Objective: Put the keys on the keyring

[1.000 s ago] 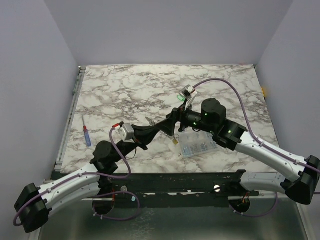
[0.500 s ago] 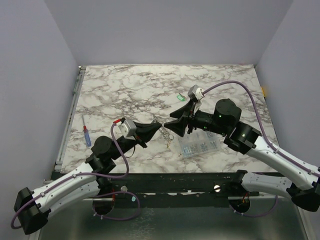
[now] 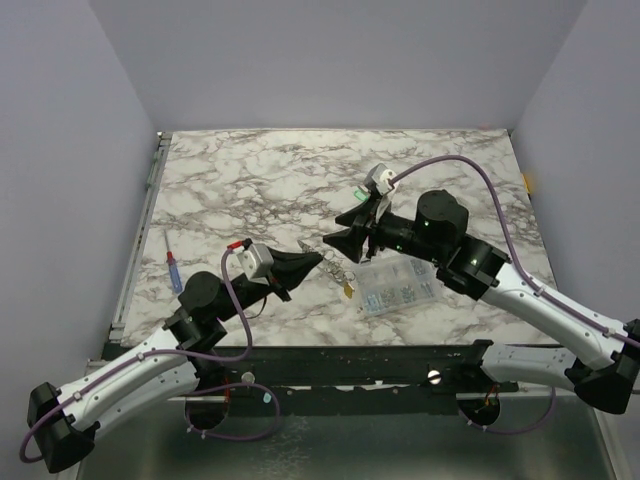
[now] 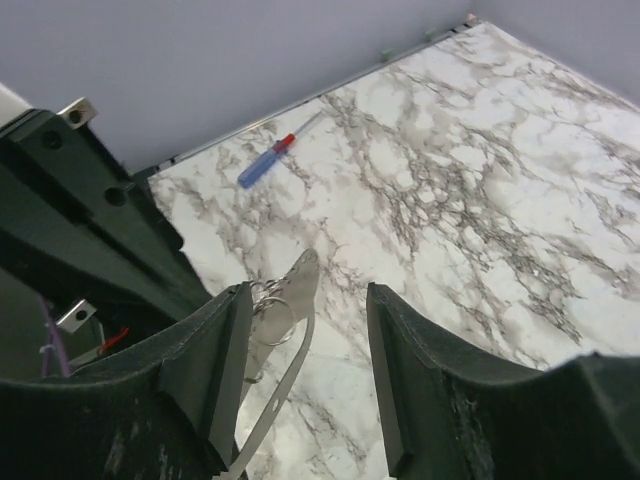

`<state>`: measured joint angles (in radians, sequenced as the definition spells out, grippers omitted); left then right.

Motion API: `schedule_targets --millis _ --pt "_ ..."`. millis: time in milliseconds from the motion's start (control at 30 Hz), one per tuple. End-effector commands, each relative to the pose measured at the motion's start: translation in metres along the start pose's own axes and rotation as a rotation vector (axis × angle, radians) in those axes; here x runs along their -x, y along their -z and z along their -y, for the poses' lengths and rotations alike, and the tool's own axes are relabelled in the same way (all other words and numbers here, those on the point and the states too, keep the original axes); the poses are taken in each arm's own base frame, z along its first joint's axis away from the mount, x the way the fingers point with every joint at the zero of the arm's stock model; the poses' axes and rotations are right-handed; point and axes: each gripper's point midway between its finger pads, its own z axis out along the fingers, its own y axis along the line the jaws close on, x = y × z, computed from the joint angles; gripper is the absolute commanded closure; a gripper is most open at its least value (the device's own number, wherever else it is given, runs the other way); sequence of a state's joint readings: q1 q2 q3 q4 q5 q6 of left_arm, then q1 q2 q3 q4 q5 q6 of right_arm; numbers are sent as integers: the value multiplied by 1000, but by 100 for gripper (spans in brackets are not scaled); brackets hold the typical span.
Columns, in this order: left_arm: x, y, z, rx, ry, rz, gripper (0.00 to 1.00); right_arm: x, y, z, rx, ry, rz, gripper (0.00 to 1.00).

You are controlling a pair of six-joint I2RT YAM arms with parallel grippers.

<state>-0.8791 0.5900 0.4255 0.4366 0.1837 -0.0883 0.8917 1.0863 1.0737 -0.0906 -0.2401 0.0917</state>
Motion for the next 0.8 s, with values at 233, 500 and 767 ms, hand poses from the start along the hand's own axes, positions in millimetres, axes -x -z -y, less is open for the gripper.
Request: schedule_targets --millis 233,500,767 --pt "25 5 10 -42 -21 70 100 -15 -9 57 -207 -39 -126 51" --pt "27 6 7 -23 -28 79 100 -43 -2 -2 152 -83 -261 51" --pt "27 7 4 -8 -27 77 100 -31 10 -28 291 -76 -241 51"
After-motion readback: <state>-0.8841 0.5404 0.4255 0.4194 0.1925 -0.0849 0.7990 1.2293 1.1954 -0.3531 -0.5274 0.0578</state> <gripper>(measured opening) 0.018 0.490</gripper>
